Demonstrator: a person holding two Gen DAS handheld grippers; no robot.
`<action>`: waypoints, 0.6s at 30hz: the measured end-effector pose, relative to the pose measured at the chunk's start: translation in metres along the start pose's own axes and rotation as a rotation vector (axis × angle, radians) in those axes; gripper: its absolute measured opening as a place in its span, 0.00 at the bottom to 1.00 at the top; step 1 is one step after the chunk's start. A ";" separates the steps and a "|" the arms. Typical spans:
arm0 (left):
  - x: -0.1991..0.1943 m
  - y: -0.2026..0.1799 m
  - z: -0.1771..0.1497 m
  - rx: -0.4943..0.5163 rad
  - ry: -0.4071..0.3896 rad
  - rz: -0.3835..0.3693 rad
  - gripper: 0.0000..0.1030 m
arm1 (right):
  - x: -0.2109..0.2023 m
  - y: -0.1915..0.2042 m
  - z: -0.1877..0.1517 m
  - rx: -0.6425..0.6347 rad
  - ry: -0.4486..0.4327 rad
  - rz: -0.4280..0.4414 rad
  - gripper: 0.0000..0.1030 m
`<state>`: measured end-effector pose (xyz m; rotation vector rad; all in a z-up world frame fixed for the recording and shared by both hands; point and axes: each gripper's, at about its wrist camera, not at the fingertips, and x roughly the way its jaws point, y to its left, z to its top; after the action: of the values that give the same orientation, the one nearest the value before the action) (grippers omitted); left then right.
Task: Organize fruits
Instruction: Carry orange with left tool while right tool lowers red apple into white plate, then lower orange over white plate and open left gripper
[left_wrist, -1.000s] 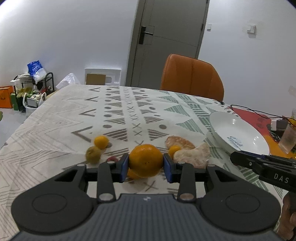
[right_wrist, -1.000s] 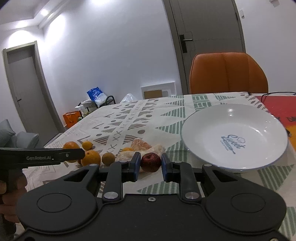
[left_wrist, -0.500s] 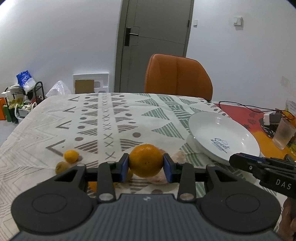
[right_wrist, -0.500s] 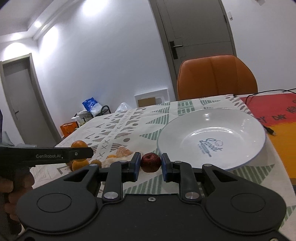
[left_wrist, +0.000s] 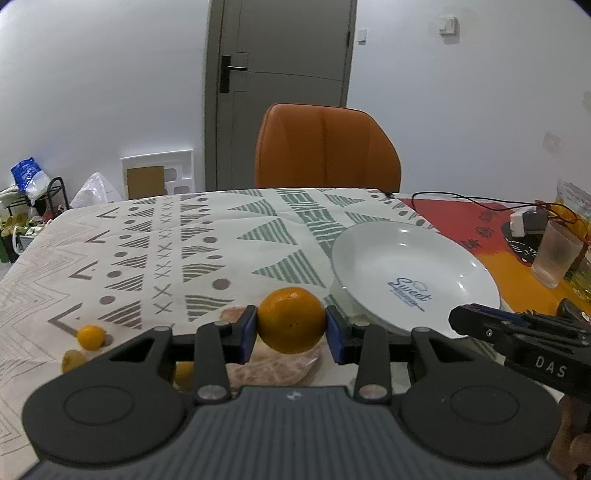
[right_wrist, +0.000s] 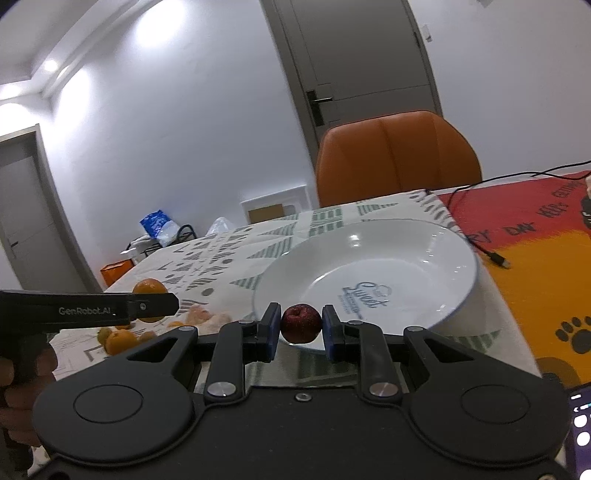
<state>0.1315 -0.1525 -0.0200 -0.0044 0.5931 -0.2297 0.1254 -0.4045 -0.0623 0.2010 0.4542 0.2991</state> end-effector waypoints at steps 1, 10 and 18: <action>0.001 -0.003 0.001 0.003 0.000 -0.004 0.37 | 0.000 -0.002 0.000 0.002 -0.001 -0.005 0.22; 0.011 -0.022 0.006 0.032 -0.002 -0.034 0.37 | 0.003 -0.019 0.004 0.008 -0.010 -0.045 0.22; 0.020 -0.034 0.013 0.048 -0.003 -0.048 0.37 | 0.002 -0.025 0.005 0.015 -0.030 -0.068 0.34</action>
<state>0.1474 -0.1910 -0.0179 0.0278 0.5852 -0.2900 0.1351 -0.4280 -0.0651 0.2040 0.4330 0.2258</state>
